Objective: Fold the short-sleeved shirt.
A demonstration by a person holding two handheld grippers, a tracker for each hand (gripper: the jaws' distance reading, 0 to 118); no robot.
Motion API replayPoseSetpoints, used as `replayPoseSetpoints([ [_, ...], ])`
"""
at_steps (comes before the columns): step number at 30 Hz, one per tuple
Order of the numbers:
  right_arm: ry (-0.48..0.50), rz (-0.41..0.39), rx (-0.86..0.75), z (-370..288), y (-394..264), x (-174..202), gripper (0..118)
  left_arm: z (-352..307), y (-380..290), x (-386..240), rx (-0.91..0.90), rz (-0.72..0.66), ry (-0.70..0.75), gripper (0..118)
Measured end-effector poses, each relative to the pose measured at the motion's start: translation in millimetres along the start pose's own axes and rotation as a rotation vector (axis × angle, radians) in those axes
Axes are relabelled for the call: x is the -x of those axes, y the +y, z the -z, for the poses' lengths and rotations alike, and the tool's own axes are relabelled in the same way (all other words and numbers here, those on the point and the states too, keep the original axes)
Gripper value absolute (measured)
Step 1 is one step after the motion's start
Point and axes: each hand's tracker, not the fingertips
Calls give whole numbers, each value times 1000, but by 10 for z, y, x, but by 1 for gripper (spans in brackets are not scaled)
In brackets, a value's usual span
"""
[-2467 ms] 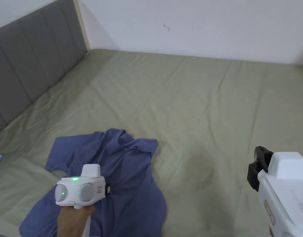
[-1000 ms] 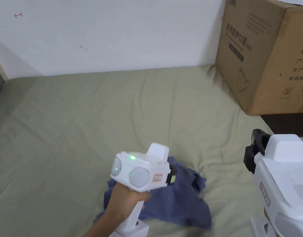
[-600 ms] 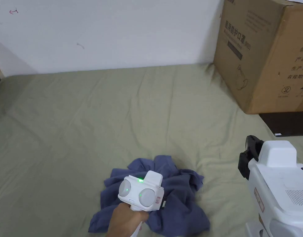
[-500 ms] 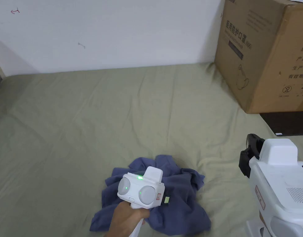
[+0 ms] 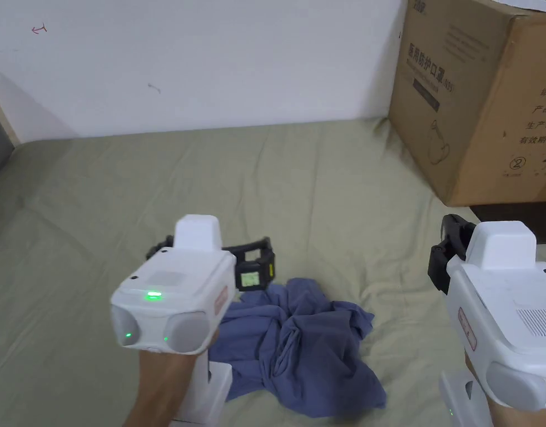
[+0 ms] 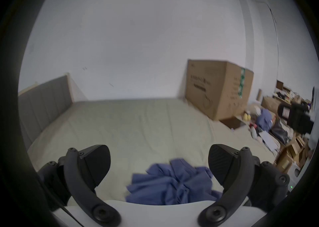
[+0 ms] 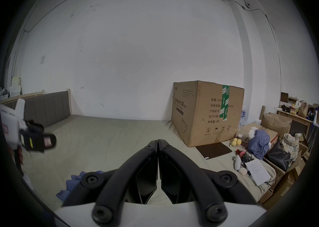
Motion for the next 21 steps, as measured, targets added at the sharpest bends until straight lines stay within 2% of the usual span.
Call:
replayPoseSetpoints([
  [3, 6, 1, -15, -11, 46, 33, 0, -159, 52, 210, -94, 6, 67, 97],
  [6, 15, 2, -26, -20, 79, 62, 0, -209, -4, 417, -147, 27, 133, 75],
  [7, 16, 1, -29, -24, 91, 74, 0, -234, -29, 475, -161, 26, 151, 62],
  [8, 18, 0, -33, -28, 100, 86, 0, -262, -43, 513, -175, 29, 160, 62],
  [9, 20, 0, -36, -30, 106, 95, 0, -281, -66, 555, -183, 26, 166, 57],
  [10, 23, -1, -38, -35, 112, 109, 0, -293, -90, 602, -190, 21, 173, 45],
  [12, 27, -1, -40, -40, 117, 127, 0, -272, -133, 677, -191, 13, 173, 3],
  [18, 41, -8, -39, -31, 113, 164, 0, -272, -213, 699, -158, 29, 180, 0],
  [21, 44, -8, -35, -20, 101, 176, 0, -258, -208, 685, -75, 10, 170, 0],
])
